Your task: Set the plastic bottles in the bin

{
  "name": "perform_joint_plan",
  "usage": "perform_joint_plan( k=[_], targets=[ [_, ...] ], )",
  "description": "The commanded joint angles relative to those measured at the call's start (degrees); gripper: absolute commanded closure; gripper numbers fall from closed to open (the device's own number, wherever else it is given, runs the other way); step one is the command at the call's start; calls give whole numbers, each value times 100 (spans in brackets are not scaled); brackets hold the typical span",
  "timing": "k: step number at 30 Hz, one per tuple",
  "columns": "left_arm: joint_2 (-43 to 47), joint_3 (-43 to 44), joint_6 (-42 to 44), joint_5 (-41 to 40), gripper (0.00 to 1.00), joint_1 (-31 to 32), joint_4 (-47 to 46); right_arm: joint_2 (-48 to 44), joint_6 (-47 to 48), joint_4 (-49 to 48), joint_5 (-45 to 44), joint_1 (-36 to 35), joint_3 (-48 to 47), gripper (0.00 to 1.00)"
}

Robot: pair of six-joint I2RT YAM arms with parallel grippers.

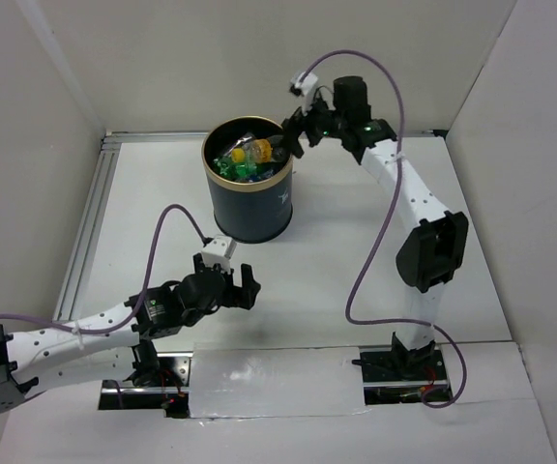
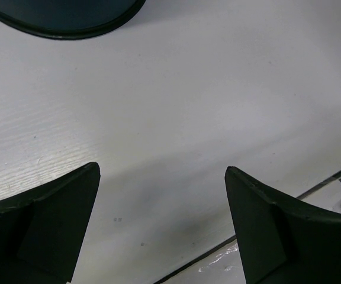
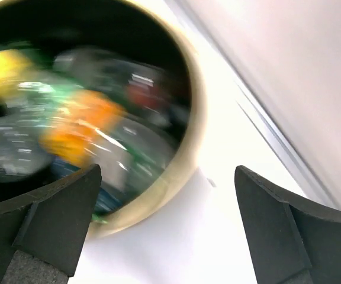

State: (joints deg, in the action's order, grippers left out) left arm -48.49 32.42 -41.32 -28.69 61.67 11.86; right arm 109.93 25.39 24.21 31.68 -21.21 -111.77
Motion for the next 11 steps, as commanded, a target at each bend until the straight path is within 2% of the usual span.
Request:
perform_joint_plan(
  k=[1,3,4,7,8,9,10,11],
  targets=[
    [-90,369,413,-102,0,29,-271,-841,-1377,303,-1247,555,-399,0],
    [-143,423,598,20,0,29,-569,-1173,-1736,880,-1803,846,-242,0],
    [-204,423,721,21,0,29,-658,-1323,-1878,1006,-2537,916,-93,0],
    [-336,537,792,231,0,-207,-861,-2315,-1985,974,-3237,1285,1319,0],
    [-441,537,792,284,0,-330,-921,-2657,-1889,798,-3299,1582,2464,0],
    [-512,589,844,372,0,-401,-992,-3427,-1793,283,-3300,1733,3067,0],
    [-573,590,845,529,0,-471,-992,-3817,-1635,34,-3300,1865,3673,0],
    [-635,590,845,627,0,-550,-1045,-4204,-1573,-203,-3230,1988,4750,0]
  ],
)
